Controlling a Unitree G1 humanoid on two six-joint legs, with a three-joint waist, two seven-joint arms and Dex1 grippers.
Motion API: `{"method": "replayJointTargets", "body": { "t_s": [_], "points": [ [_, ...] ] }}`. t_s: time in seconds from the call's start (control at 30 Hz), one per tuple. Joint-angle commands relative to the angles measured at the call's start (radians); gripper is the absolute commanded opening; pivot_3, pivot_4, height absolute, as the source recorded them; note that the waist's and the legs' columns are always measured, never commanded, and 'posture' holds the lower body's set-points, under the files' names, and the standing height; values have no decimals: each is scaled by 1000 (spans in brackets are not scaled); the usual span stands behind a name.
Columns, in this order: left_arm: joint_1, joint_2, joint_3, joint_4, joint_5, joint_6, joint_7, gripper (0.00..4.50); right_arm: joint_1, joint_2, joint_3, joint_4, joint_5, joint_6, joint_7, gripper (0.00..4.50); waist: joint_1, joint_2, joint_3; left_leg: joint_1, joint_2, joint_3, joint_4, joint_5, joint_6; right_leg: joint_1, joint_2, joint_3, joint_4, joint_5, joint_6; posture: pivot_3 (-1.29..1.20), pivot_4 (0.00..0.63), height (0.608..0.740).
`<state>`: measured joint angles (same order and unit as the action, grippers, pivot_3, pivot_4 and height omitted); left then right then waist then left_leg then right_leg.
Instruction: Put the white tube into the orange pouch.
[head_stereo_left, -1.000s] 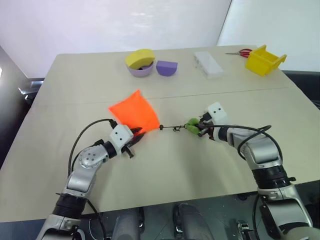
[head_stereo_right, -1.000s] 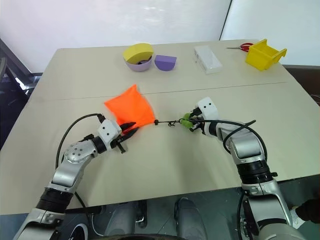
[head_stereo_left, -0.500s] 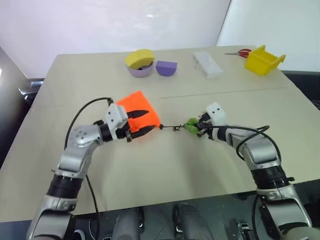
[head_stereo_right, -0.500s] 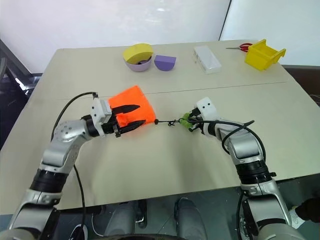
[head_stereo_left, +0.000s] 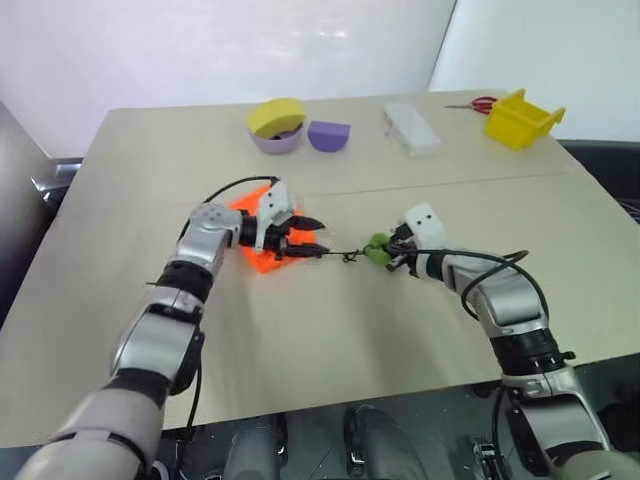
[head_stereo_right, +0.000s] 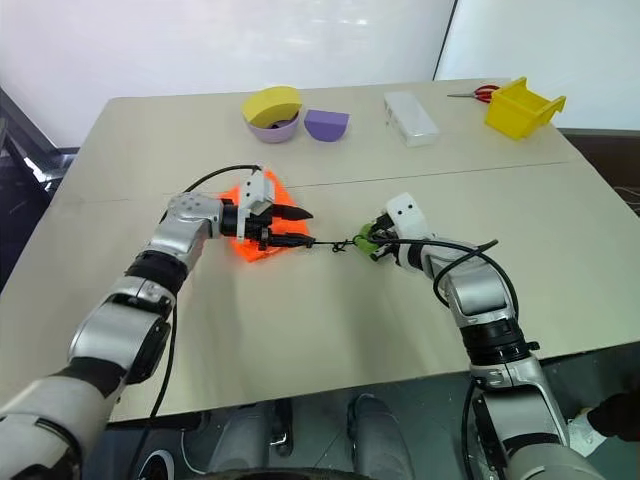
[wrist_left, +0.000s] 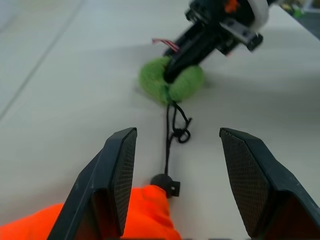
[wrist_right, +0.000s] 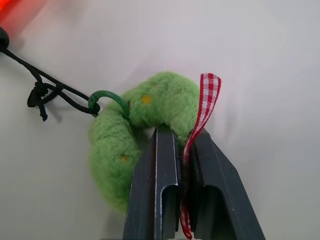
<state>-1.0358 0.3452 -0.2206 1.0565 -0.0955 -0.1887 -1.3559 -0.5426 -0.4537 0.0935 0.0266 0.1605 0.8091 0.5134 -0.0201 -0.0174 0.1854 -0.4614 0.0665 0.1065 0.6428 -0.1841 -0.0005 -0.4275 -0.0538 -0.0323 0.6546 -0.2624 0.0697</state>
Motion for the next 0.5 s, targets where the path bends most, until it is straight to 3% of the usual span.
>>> {"method": "replayJointTargets", "body": {
  "t_s": [0.03,0.23,0.5],
  "points": [
    [-71,-7,-5,87,64,-91,9,2811,-17,5,2,0,-8,-8,-4,0,2,0,0,0,0,-1,0,0,0,0,0,0,1,0,0,0,150,740],
    [-118,-56,-21,168,166,-188,64,2811,-18,8,2,-4,-11,-6,-7,0,6,0,0,-1,0,-1,3,0,1,0,-2,0,1,0,-2,0,150,740],
    [-113,-61,-31,205,246,-191,84,2811,-22,9,-1,-12,-13,0,-7,0,5,0,0,-1,0,-1,3,-1,1,0,-1,0,2,0,-2,0,150,740]
  ]
}}
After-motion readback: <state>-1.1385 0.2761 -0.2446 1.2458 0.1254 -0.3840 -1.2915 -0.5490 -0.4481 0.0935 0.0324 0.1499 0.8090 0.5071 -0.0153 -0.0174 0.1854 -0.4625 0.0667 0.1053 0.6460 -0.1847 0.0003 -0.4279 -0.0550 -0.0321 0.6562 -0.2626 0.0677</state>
